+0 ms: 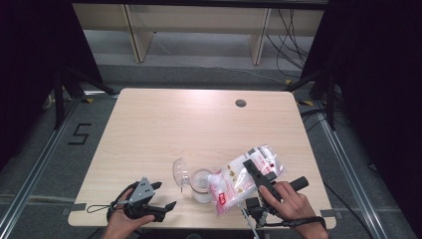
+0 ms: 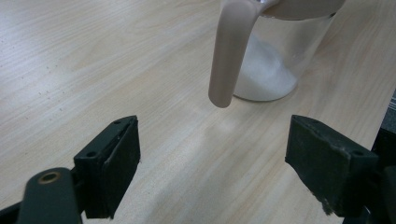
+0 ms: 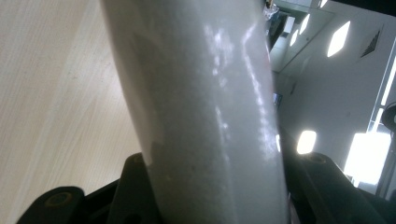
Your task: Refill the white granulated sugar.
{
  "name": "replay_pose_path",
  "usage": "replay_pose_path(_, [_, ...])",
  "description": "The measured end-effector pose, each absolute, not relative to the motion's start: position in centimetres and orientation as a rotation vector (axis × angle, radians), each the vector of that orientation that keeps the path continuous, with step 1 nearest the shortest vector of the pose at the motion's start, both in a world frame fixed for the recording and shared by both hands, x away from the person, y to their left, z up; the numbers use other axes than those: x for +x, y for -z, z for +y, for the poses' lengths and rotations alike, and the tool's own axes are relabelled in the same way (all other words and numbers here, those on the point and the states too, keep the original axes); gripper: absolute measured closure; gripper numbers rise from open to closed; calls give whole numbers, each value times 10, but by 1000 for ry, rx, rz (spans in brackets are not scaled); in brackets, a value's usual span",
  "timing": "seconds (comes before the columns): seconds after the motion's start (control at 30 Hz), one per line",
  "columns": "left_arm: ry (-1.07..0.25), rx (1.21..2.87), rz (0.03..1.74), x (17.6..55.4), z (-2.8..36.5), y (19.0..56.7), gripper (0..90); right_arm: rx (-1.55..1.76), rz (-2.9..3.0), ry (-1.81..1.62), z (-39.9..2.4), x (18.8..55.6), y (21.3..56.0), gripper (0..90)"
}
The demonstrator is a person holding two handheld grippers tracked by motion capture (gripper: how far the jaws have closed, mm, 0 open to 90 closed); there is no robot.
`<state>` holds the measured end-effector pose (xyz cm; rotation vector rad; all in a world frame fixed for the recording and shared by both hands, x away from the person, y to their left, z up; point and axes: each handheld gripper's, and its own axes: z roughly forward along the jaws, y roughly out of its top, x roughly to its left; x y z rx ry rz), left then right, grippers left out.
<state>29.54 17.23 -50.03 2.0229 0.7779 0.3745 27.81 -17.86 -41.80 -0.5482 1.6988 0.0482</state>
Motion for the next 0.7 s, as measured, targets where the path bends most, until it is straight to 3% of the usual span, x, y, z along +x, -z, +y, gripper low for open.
replay_pose_path(0.7, [-360, 2003, 806, 292, 174, 498, 175, -491, 1694, -45, -178, 277, 421, 614])
